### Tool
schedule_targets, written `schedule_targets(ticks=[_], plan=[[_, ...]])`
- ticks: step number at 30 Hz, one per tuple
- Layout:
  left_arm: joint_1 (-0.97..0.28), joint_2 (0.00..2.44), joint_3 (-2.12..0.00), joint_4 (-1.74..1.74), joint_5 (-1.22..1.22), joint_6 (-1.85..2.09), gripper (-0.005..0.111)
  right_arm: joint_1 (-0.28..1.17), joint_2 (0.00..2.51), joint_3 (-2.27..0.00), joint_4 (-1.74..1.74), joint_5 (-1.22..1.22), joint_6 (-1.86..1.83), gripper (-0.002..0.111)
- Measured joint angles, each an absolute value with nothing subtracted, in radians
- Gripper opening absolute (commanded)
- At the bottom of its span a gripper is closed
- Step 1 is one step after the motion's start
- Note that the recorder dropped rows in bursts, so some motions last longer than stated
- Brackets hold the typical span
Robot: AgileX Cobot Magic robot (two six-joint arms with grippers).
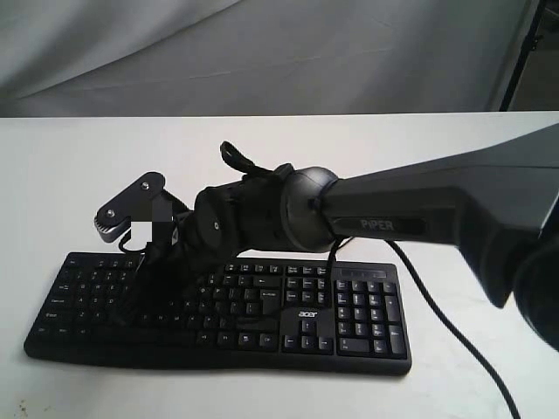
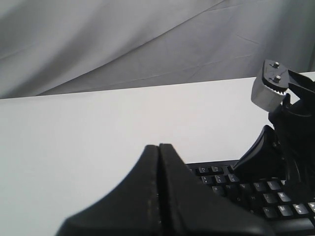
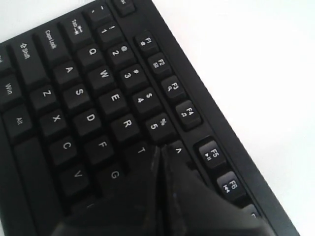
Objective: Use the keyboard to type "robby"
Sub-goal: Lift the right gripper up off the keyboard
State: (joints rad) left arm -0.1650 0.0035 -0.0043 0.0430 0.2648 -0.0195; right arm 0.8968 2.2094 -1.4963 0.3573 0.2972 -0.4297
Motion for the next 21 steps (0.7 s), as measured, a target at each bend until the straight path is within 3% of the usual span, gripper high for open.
schedule_targets(ticks=[21], plan=[[-0.165, 0.003, -0.004, 0.043, 0.265, -0.020, 0.000, 0.897, 2.220, -1.498, 0.366, 0.284, -0.430, 0.000]])
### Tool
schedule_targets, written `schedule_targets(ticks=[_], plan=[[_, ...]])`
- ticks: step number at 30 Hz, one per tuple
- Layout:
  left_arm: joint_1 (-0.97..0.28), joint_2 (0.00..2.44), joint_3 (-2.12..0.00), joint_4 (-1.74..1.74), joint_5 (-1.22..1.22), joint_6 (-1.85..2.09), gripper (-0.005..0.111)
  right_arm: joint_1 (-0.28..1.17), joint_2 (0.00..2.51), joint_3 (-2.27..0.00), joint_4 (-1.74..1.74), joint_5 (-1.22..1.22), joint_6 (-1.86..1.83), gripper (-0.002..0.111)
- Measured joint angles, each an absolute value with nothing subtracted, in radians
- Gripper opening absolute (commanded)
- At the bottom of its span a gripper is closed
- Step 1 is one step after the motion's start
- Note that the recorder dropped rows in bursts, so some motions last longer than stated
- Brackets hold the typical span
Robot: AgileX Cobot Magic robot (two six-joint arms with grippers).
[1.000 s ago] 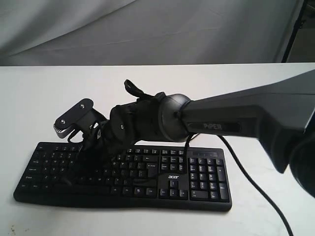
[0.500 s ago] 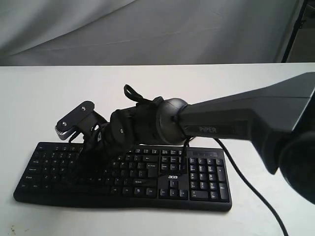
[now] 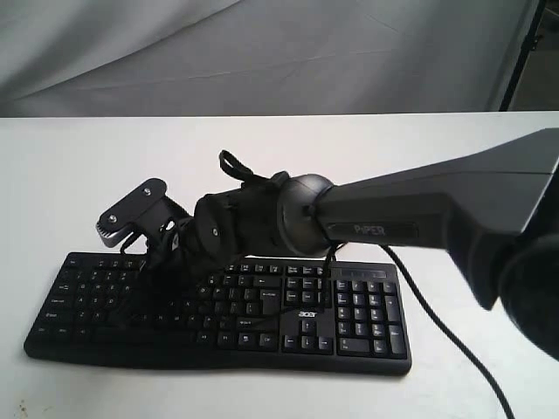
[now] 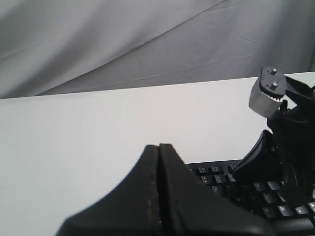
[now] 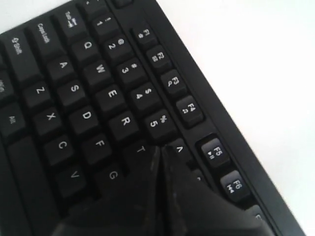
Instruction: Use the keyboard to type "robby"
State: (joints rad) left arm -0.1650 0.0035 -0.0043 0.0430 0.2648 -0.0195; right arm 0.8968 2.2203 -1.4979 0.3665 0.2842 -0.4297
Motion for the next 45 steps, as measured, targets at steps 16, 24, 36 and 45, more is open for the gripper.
schedule_targets(ticks=[16, 24, 36, 45], plan=[[-0.165, 0.003, -0.004, 0.043, 0.265, -0.020, 0.000, 0.895, 1.588, -0.971, 0.205, 0.117, -0.241, 0.000], [-0.165, 0.003, -0.004, 0.043, 0.265, -0.020, 0.000, 0.895, 1.269, -0.539, 0.405, -0.188, -0.173, 0.000], [-0.165, 0.003, -0.004, 0.043, 0.265, -0.020, 0.000, 0.893, 1.173, -0.493, 0.488, -0.256, -0.173, 0.000], [-0.165, 0.003, -0.004, 0.043, 0.265, -0.020, 0.000, 0.703, 0.802, -0.399, 0.492, -0.205, -0.202, 0.000]])
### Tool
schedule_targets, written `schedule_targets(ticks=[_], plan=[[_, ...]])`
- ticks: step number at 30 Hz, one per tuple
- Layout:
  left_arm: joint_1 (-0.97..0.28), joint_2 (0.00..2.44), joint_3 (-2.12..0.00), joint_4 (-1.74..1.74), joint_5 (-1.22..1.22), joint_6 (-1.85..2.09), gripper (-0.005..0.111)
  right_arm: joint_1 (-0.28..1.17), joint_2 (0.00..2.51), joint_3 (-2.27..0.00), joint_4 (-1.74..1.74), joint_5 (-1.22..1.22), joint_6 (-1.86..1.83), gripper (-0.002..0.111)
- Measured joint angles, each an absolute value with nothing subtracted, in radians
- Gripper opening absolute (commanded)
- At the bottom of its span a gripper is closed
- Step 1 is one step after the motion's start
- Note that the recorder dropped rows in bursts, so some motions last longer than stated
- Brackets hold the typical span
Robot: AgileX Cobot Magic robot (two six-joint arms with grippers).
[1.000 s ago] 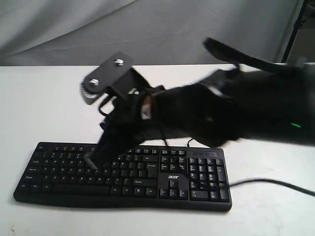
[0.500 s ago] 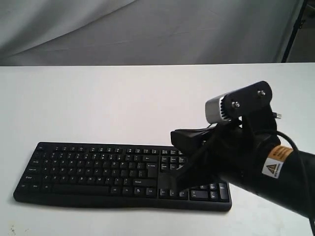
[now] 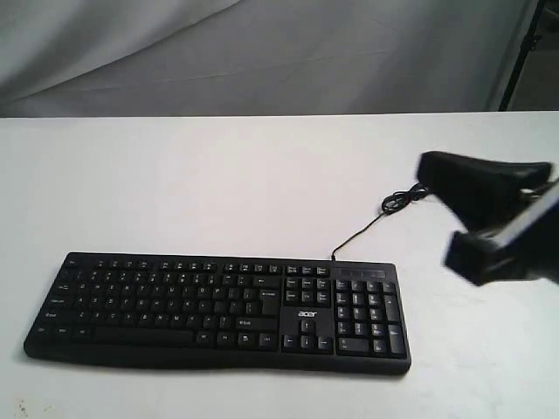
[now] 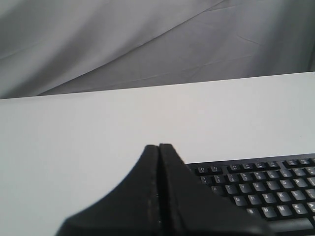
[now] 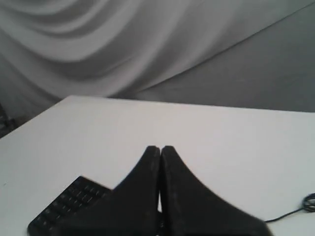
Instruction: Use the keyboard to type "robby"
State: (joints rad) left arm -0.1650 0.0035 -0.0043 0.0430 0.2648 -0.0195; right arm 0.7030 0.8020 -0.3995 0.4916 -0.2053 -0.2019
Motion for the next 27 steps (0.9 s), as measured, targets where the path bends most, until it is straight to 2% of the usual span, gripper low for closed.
schedule_targets(ticks=[8, 12, 23, 27], plan=[[-0.165, 0.003, -0.004, 0.043, 0.265, -0.020, 0.000, 0.281, 0.448, -0.345, 0.494, 0.105, -0.202, 0.000], [-0.165, 0.003, -0.004, 0.043, 0.265, -0.020, 0.000, 0.133, 0.338, -0.328, 0.492, 0.209, -0.210, 0.000], [-0.165, 0.003, -0.004, 0.043, 0.265, -0.020, 0.000, 0.099, 0.396, -0.251, 0.474, 0.250, -0.219, 0.000], [-0.165, 0.003, -0.004, 0.043, 0.265, -0.020, 0.000, 0.099, 0.377, -0.199, 0.341, 0.204, -0.166, 0.000]])
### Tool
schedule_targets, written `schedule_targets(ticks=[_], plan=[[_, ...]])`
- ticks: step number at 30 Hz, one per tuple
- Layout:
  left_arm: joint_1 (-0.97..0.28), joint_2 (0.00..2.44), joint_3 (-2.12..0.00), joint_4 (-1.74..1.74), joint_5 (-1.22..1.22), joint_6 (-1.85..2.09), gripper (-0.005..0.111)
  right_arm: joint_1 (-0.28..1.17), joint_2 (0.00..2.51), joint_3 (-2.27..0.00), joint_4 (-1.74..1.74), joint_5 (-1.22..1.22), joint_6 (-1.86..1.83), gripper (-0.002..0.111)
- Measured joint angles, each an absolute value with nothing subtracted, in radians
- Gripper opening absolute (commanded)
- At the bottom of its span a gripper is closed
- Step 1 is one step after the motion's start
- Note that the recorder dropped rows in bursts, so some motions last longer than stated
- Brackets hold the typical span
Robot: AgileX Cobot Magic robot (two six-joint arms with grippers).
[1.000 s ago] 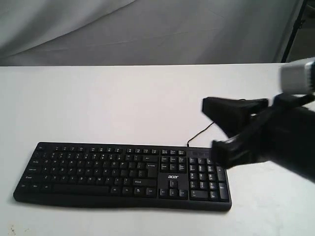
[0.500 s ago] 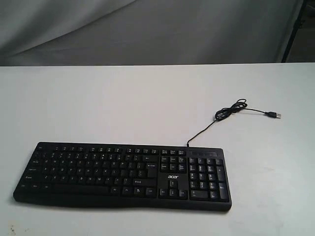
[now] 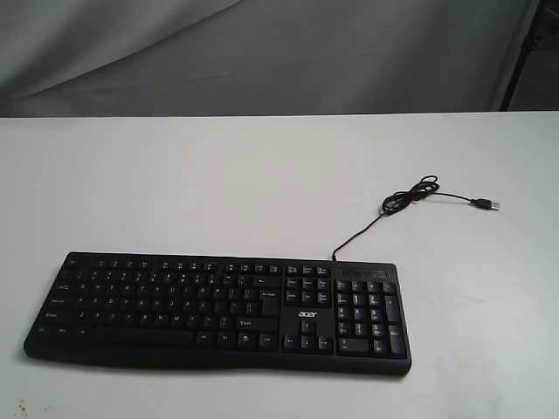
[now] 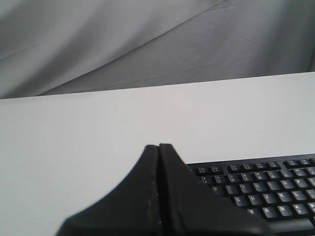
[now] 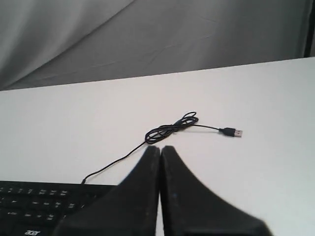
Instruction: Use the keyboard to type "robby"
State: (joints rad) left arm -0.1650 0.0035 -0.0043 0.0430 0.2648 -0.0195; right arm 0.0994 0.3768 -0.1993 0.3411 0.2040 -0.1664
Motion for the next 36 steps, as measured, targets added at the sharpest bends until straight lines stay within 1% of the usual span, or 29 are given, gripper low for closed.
schedule_targets(ticks=[6, 9, 12, 19, 36], plan=[[-0.165, 0.003, -0.004, 0.043, 0.265, -0.020, 0.000, 0.099, 0.213, -0.114, 0.073, 0.152, 0.009, 0.000], [-0.165, 0.003, -0.004, 0.043, 0.265, -0.020, 0.000, 0.099, 0.139, -0.038, 0.017, 0.155, 0.078, 0.000], [-0.165, 0.003, -0.004, 0.043, 0.265, -0.020, 0.000, 0.099, 0.110, -0.009, 0.000, 0.186, 0.086, 0.000], [-0.165, 0.003, -0.004, 0.043, 0.265, -0.020, 0.000, 0.099, 0.095, -0.004, 0.000, 0.295, 0.096, 0.000], [-0.165, 0.003, -0.004, 0.043, 0.265, -0.020, 0.000, 0.099, 0.094, -0.004, 0.000, 0.309, 0.101, 0.000]])
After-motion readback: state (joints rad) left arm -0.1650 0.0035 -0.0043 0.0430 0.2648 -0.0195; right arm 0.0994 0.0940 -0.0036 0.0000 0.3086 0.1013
